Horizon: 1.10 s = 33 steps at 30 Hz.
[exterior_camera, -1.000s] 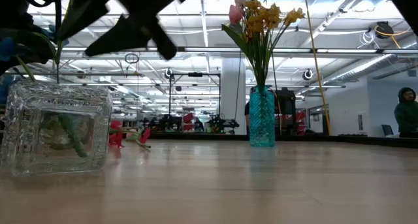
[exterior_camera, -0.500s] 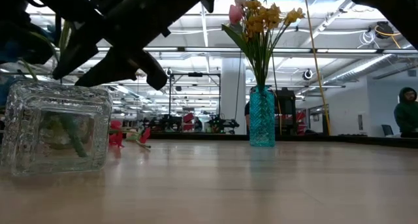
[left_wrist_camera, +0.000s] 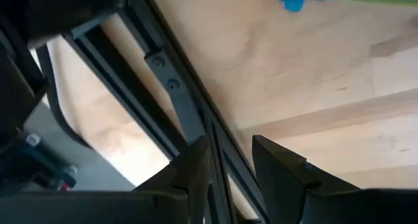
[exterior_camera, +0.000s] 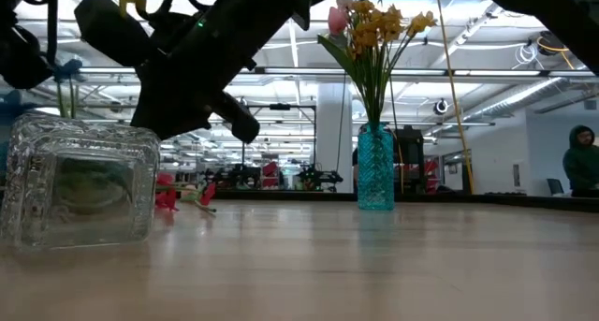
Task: Sort flowers into vase by color
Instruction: Adjust the transparent vase
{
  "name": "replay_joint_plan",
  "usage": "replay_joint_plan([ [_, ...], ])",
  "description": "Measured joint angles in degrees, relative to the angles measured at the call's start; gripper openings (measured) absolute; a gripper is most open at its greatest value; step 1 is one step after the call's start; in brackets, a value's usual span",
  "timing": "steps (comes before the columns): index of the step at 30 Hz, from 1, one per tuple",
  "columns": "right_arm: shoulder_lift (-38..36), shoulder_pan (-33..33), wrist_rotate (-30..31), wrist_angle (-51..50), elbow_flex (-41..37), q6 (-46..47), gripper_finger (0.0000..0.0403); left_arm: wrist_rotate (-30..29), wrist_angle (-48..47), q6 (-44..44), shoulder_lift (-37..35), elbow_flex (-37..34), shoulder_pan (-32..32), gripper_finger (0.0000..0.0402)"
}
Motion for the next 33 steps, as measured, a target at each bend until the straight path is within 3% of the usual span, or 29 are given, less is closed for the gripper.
replay_joint_plan([
  [5, -2.5, 0.0, -0.2, -2.3, 0.0, 0.0, 0.0014, -5.0, -2.3, -1.9, -2.3, 1.7, -1.8, 0.0125],
  [12, -6.6, -1.3, -0.4, -4.6, 0.0, -0.3, 0.0056, -10.6, -6.7, -4.5, -6.1, 7.7, -4.8, 0.0125],
  [17, -7.4, -1.4, -9.2, -3.6, 0.0, -1.8, 0.0101, -14.1, -6.7, -4.3, -7.9, 10.5, -7.5, 0.0125],
  [20, -7.4, -0.9, -13.5, -2.9, 0.0, -1.9, 0.0133, -17.9, -6.6, -4.0, -8.4, 12.0, -9.5, 0.0125],
  [25, -7.4, 0.4, -13.2, -2.8, 0.0, -1.2, 0.0173, -26.2, -6.3, -3.1, -9.1, 14.0, -13.8, 0.0125],
  [33, -7.4, 2.5, -13.1, -4.1, 0.0, 4.3, 0.018, -38.9, -2.9, -3.0, -9.6, 14.1, -21.9, 0.0125],
])
